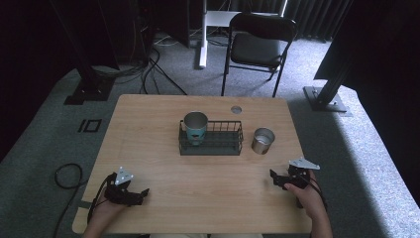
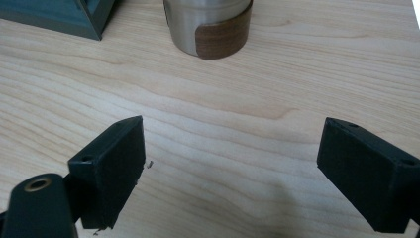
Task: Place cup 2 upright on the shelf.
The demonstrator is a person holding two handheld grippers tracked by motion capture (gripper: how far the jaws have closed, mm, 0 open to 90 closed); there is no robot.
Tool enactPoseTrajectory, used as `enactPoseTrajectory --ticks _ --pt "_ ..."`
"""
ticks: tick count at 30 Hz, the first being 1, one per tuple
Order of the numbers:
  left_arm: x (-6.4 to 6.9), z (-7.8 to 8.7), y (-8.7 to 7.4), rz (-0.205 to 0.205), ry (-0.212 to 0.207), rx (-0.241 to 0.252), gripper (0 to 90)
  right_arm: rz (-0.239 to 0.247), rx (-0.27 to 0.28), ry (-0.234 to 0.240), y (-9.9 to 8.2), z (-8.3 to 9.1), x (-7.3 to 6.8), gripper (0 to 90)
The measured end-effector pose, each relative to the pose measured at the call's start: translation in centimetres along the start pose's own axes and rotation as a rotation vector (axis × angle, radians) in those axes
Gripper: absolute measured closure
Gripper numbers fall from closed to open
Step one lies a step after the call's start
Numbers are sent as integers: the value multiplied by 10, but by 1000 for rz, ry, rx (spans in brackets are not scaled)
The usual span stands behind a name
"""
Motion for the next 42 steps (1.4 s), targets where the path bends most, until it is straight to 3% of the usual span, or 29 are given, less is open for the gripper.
enactPoseTrajectory --ticks 11,42 --pt "0 0 0 0 0 0 11 10 11 16 8 -7 -4 110" --pt "0 0 0 -1 0 0 11 29 77 -2 39 -31 -7 110"
Point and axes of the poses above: each handheld gripper's, and its own axes: z roughly backward along the jaws, y roughly out of its top, x roughly to its right, the point moved 1 cm from there along -z, roughly forward along the jaws, and after that the axes turned 5 degrees about y, right-handed, at the moved point
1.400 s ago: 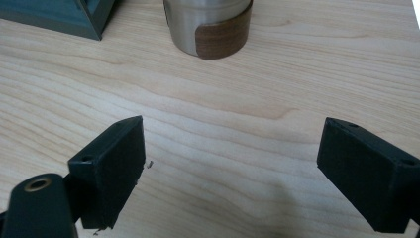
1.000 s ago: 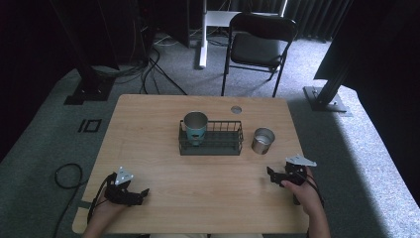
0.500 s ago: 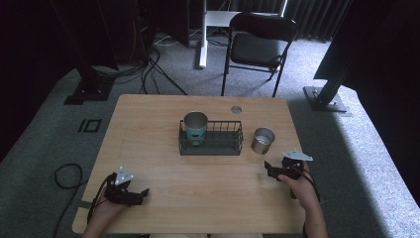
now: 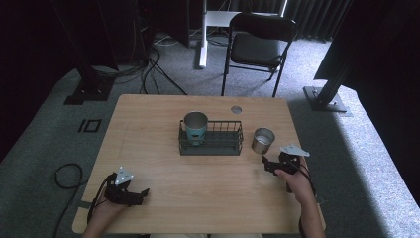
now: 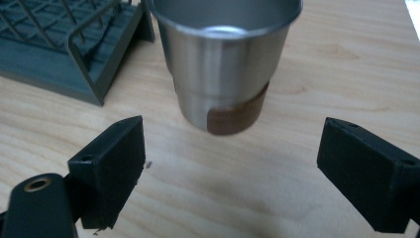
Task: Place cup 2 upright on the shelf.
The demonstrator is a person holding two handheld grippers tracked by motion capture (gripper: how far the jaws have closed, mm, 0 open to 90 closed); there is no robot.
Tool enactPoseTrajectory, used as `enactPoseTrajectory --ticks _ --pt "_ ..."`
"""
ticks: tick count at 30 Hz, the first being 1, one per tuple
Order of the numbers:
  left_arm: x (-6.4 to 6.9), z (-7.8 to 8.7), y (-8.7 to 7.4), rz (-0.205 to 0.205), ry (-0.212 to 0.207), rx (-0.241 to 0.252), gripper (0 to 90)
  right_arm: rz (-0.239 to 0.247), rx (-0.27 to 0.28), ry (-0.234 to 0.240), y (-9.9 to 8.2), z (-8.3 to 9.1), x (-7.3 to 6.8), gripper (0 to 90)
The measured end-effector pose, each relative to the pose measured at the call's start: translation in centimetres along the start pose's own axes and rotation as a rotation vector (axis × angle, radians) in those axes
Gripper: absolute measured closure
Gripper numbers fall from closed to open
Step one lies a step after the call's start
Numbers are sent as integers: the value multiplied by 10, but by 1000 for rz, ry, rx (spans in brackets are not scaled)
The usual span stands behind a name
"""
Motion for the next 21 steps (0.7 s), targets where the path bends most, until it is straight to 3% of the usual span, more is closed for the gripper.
enactPoseTrajectory --ticks 21 --pt "0 0 0 -1 -1 -2 11 8 42 -7 28 -12 1 110"
Point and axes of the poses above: each handheld gripper's, and its own axes: z roughly backward along the jaws, y roughly out of its top, x roughly to its right, the point moved 1 cm from there along -z, roughly forward along the jaws, and after that the axes turned 5 degrees about y, right-handed, at the moved point
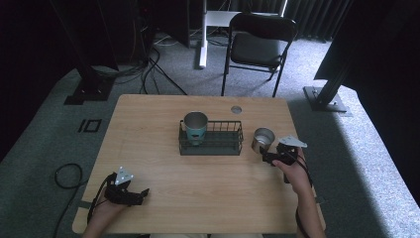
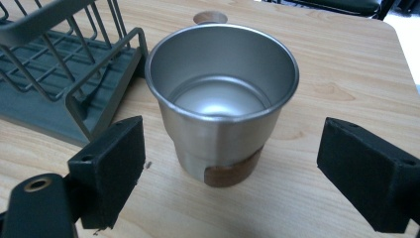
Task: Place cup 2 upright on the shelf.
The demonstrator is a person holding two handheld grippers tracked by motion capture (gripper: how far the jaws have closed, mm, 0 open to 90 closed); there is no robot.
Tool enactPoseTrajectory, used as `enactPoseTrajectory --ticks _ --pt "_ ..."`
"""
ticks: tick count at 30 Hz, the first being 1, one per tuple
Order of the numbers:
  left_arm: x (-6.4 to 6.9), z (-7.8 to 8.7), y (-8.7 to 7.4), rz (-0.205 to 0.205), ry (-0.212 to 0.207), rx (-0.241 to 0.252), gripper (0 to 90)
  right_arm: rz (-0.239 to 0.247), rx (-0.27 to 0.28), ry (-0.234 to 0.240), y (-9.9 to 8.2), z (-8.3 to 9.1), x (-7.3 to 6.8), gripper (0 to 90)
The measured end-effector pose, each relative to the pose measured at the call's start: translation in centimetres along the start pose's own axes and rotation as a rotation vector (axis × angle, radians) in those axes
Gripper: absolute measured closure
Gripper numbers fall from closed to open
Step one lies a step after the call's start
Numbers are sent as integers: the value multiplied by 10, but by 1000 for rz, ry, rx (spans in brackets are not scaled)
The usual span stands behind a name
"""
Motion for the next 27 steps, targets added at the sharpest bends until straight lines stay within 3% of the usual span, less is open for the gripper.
enactPoseTrajectory --ticks 5,27 --pt "0 0 0 -1 0 -1 11 -15 12 3 5 -3 0 110" --pt "0 0 0 -1 0 0 11 5 16 3 16 -21 -4 109"
Point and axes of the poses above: each handheld gripper's, and its own axes: z roughly backward along the jaws, y roughly out of its top, x roughly to its right, the point moved 1 cm from there along -z, roughly forward along the jaws, and after that the axes turned 5 degrees about y, right-handed, at the moved point
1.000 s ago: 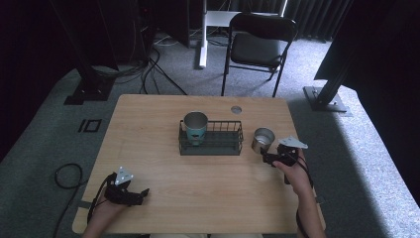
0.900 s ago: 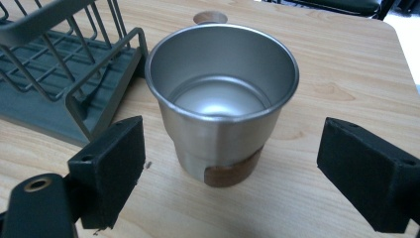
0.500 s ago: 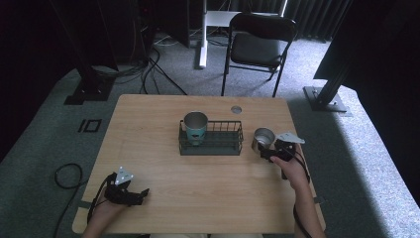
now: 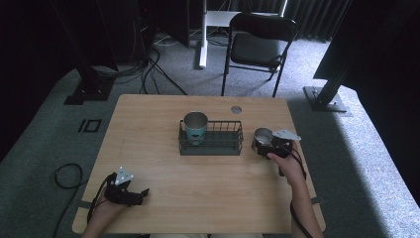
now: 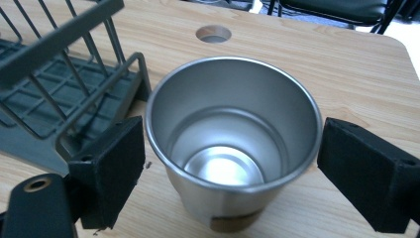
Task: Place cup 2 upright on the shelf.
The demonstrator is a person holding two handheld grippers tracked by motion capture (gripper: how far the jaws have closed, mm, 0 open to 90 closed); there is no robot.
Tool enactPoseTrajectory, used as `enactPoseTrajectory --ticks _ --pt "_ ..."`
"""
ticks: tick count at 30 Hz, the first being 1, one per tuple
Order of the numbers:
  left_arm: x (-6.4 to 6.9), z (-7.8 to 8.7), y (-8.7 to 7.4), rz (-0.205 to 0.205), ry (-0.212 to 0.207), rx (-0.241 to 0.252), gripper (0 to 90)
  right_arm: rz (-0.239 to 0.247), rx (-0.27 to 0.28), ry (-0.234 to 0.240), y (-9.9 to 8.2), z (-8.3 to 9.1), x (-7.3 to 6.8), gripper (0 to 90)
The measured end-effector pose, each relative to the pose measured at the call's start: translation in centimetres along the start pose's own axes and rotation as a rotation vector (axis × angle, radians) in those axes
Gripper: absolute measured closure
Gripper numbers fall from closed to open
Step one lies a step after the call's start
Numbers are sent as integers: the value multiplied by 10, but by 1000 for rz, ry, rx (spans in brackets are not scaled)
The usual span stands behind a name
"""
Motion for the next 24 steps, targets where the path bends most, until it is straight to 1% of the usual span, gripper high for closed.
enactPoseTrajectory --ticks 2,11,21,24 --pt "0 0 0 0 0 0 11 8 1 -4 1 -2 0 109" --pt "0 0 0 0 0 0 11 15 13 1 3 -10 2 109" --pt "0 0 0 0 0 0 11 43 11 -7 6 -17 2 110" --pt "0 0 0 0 0 0 11 19 9 -8 6 -18 2 125"
Point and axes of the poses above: each handheld gripper's, and its own axes: z roughly backward along the jaws, y roughly out of its top, x roughly to its right, the point moved 1 cm from there along -z, roughly forward along the jaws, and after that the axes turned 5 degrees about y, right-handed, at the moved point
